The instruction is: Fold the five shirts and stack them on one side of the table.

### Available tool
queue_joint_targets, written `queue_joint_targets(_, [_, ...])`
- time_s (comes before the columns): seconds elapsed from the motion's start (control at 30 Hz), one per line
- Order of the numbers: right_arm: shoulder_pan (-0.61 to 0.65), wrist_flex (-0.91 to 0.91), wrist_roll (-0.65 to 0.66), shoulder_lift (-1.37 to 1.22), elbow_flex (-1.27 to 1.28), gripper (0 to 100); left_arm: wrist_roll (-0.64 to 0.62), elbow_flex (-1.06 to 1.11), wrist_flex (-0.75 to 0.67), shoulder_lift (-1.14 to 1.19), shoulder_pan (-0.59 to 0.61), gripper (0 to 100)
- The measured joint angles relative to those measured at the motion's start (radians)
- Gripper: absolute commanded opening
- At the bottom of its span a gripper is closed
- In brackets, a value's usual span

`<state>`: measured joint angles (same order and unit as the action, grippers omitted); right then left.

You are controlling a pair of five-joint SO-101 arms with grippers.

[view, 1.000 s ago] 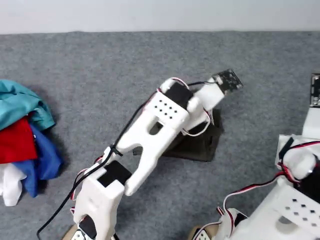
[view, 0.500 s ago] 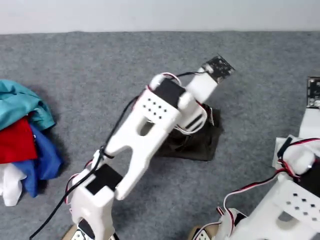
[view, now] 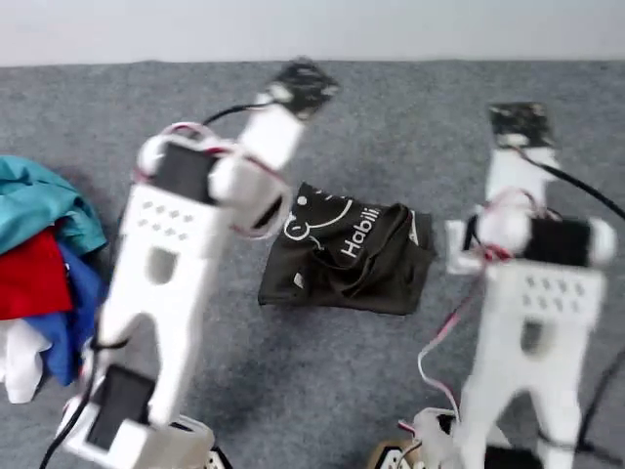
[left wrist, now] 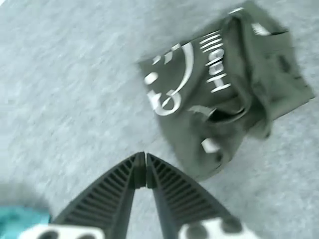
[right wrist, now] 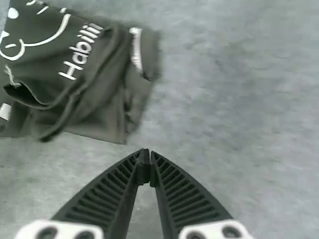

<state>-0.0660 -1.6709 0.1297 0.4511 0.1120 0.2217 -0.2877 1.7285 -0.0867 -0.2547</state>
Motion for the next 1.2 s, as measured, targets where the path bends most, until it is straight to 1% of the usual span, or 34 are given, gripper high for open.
queue_joint_targets(0.17, [0.081,0.106,-0.031,-0.141,0.000,1.6,0.055,0.181,0.000,-0.178,0.161,1])
queue_joint_targets(0.33, [0.158,0.235,-0.046,-0.221,0.000,1.8,0.095,0.313,0.000,-0.284,0.353,1])
queue_joint_targets(0.5, [0.213,0.382,-0.089,-0.318,0.000,9.6,0.133,0.368,0.000,-0.327,0.537,1])
queue_joint_targets(0.67, [0.305,0.537,-0.091,-0.408,0.000,5.8,0.155,0.368,0.000,-0.354,0.709,1])
queue_joint_targets(0.8, [0.411,0.632,-0.081,-0.500,0.000,2.2,0.160,0.368,0.000,-0.354,0.802,1])
queue_joint_targets(0.9, [0.488,0.649,-0.017,-0.578,0.000,0.9,0.160,0.368,0.000,-0.354,0.861,1])
queue_joint_targets(0.97, [0.506,0.644,0.021,-0.624,0.000,0.9,0.160,0.368,0.000,-0.354,0.888,1])
queue_joint_targets(1.07, [0.494,0.603,0.051,-0.680,0.000,0.9,0.160,0.368,0.000,-0.354,0.931,1])
queue_joint_targets(1.2, [0.431,0.477,0.118,-0.697,0.000,0.9,0.160,0.368,0.000,-0.358,0.976,1])
